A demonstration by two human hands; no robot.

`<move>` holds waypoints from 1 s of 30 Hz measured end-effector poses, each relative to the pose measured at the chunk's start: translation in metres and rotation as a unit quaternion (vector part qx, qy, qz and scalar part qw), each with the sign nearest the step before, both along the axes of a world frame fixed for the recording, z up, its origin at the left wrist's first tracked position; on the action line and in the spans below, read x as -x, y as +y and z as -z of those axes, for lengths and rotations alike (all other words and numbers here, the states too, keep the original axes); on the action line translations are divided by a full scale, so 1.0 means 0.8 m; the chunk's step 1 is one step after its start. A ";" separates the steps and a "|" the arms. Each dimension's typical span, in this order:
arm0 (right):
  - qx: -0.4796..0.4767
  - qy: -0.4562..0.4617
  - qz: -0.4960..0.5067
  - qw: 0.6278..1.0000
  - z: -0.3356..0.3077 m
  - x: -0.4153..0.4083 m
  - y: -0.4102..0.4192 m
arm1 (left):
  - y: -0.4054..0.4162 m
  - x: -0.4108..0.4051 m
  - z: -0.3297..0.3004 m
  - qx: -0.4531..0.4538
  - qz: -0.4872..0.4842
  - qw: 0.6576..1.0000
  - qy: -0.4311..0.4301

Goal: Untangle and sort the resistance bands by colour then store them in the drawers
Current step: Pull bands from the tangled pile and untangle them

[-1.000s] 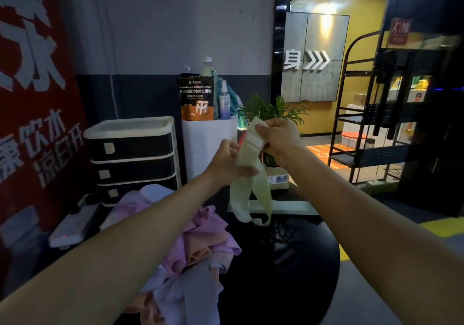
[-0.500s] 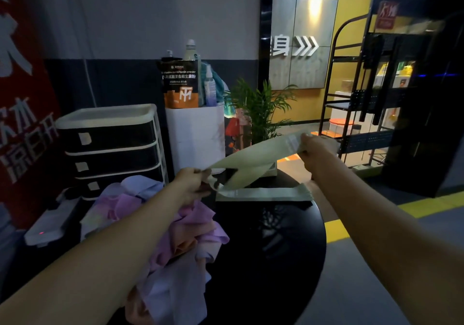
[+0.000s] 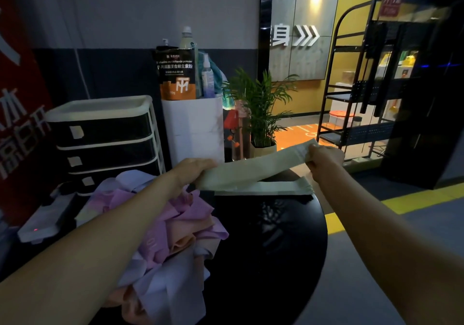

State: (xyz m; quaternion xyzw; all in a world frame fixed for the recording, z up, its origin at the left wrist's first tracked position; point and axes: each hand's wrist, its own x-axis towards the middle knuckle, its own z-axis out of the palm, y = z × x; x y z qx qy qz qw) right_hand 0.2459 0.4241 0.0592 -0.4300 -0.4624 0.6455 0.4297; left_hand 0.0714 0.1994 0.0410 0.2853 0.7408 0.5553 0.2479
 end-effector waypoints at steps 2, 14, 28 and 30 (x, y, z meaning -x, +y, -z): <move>-0.035 0.014 -0.028 0.999 -0.009 -0.001 -0.007 | 0.005 0.000 0.000 0.047 0.015 0.995 0.083; -0.294 -0.053 -0.286 0.910 -0.078 0.014 -0.046 | 0.078 -0.046 -0.068 -0.038 0.082 0.971 0.220; -0.317 -0.027 -0.300 0.899 -0.092 -0.004 -0.049 | 0.099 -0.076 -0.094 -0.096 0.133 0.978 0.130; -0.312 -0.007 -0.304 0.900 -0.091 -0.003 -0.053 | 0.097 -0.079 -0.096 -0.123 0.124 0.979 0.109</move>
